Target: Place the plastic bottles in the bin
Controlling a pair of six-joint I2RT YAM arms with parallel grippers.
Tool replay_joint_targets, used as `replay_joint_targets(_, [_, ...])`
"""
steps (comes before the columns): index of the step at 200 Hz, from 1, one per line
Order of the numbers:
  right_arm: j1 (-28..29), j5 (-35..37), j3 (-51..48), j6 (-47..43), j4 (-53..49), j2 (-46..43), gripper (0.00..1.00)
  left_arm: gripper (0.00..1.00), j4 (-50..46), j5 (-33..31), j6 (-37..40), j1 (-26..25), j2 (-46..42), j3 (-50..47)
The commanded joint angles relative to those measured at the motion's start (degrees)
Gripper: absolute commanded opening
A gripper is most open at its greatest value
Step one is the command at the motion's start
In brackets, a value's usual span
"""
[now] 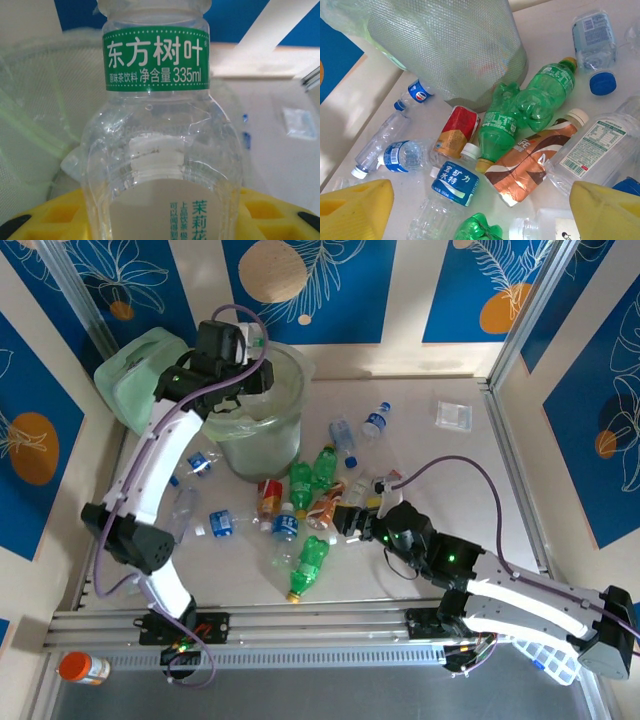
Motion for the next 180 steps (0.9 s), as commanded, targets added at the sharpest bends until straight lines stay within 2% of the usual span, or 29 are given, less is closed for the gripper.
replay_joint_targets(1, [-0.4, -1.4, 2.3, 0.4, -0.4, 0.9, 0.91, 0.19, -4.6, 2.2, 3.0, 1.3, 2.0, 0.8])
replay_joint_targets(18, [-0.4, -2.0, 3.1, 0.4, -0.8, 2.1, 0.91, 0.2, -3.4, 1.4, 3.7, 1.9, 2.5, -2.2])
replay_joint_targets(36, [-0.2, -2.3, 3.6, 0.2, -1.0, 3.5, 0.91, 0.2, -4.0, 3.2, 3.8, 3.1, 4.8, -2.5])
replay_joint_targets(83, [0.6, -1.3, 5.0, -0.6, -1.7, 6.0, 0.91, 0.25, -8.6, 6.7, 5.0, 4.5, 14.1, 2.9])
replay_joint_targets(117, [1.0, -0.4, 5.0, -1.1, -1.6, 6.2, 0.91, 0.27, -10.1, 5.3, 5.5, 4.7, 18.5, 4.9])
replay_joint_targets(168, [1.6, 0.4, 5.2, -1.4, -1.6, 6.2, 0.91, 0.42, -9.7, 6.1, 5.3, 4.7, 22.6, 4.3])
replay_joint_targets(180, [1.7, 0.7, 5.3, -1.5, -1.6, 6.1, 0.91, 0.5, -9.6, 6.6, 5.1, 4.7, 23.3, 4.3])
